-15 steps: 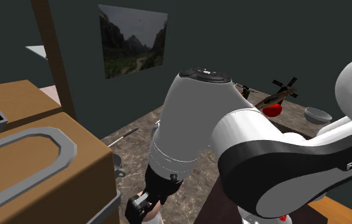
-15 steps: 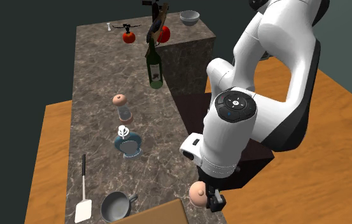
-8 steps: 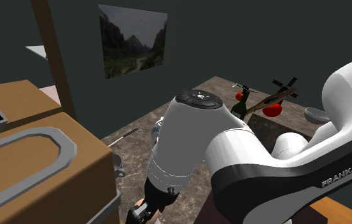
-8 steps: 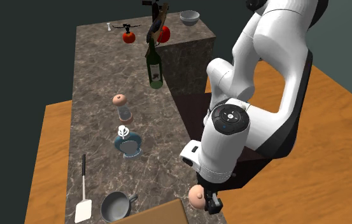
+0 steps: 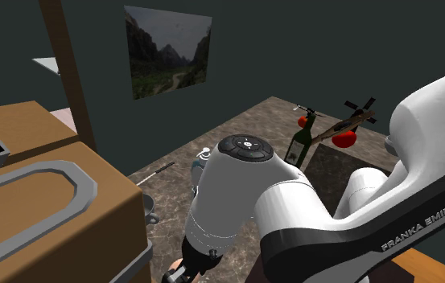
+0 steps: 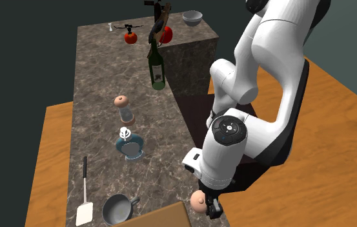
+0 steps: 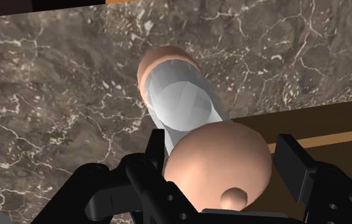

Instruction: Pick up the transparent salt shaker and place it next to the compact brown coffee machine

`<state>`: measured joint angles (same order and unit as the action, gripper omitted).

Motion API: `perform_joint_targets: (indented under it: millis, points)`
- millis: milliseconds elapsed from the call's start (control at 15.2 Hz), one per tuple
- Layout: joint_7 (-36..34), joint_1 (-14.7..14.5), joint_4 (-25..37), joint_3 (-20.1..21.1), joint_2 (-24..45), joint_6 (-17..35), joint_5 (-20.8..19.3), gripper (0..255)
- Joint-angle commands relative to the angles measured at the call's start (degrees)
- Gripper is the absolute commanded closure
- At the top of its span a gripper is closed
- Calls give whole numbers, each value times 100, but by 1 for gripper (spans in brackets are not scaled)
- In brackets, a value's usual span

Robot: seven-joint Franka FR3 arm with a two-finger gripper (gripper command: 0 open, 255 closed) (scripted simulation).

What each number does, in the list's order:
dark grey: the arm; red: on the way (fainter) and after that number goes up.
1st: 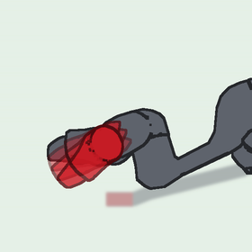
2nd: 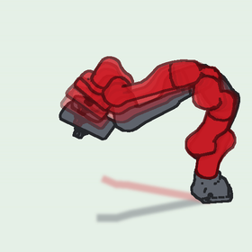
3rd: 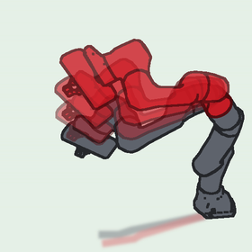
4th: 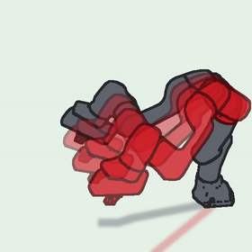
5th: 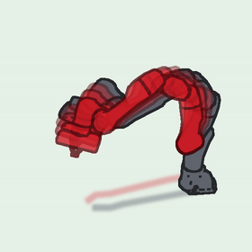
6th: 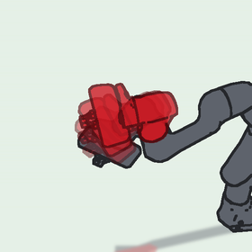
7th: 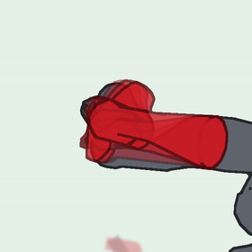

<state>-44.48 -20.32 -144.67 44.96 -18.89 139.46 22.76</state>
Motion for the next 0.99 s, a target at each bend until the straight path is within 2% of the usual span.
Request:
perform_joint_targets:
  millis: [0,198,264,594,858,924]
  points:
    - [0,1,-8,4,6,16,0,255]
    - [0,1,-8,4,6,16,0,255]
    - [0,1,-7,4,6,16,0,0]
    - [0,1,-8,4,6,16,0,0]
    - [164,-190,238,-414,-668,-894,164,0]
    - [163,-191,238,-416,-668,-894,163,0]
